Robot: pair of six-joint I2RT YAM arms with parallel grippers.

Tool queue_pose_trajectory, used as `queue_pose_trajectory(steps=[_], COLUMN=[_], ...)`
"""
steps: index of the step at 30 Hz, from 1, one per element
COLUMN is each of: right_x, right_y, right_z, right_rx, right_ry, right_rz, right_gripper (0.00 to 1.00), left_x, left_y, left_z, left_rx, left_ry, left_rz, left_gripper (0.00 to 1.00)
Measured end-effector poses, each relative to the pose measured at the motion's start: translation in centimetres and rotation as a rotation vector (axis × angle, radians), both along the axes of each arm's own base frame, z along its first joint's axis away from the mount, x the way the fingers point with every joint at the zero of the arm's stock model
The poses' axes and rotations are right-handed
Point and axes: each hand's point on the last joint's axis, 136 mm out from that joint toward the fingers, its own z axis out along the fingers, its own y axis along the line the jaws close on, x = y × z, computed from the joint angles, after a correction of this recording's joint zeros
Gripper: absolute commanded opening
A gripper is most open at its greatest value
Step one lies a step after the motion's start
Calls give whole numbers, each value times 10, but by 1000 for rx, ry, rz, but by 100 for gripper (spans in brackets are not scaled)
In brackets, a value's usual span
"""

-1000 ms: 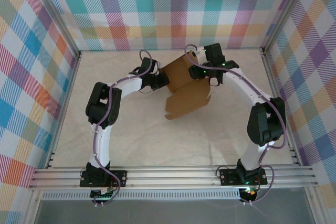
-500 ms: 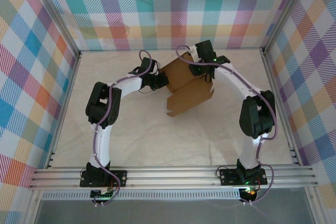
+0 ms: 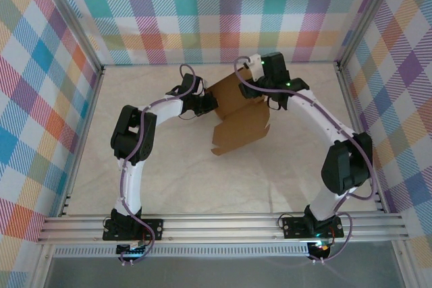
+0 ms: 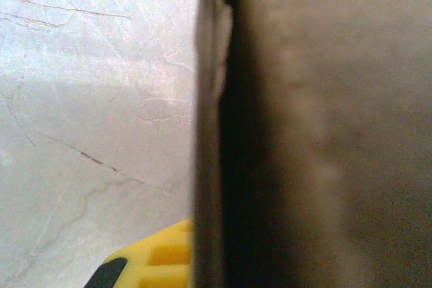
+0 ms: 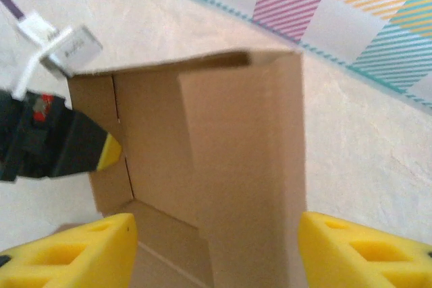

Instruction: Fold the paper box

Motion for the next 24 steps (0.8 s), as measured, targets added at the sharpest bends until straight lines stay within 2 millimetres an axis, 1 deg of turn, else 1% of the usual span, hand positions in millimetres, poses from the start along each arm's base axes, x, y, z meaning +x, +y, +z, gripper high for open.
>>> queue_pose_trajectory(steps=[3, 5, 7, 9, 13, 16, 19, 24], right_x=[5, 7, 12, 18, 25, 28, 31, 38], right_y=[-6, -9, -12, -10, -4, -2, -2, 1], right_z=[5, 3, 1, -6, -26, -40, -43, -45], right_rx=[40, 50, 52, 50, 36, 14, -4, -85], right_ry=[-5, 3, 10, 25, 70, 104, 105, 76], right_rz=[-14, -22, -31, -30, -17, -7, -3, 3], right_gripper=[66, 62, 54, 50, 50, 45, 44, 47], left_x=[0, 0, 1, 1, 1, 0, 0, 1], left_y=[0, 0, 0, 0, 0, 0, 1, 0], left_z=[1, 1, 1, 1, 1, 1, -2, -1], left_rx=[-1, -1, -1, -1, -1, 0, 3, 3], left_ry=[-1, -2, -2, -2, -2, -1, 3, 2], left_rz=[0, 0, 0, 0, 0, 1, 2, 2], left_gripper=[0, 0, 0, 0, 0, 0, 0, 0])
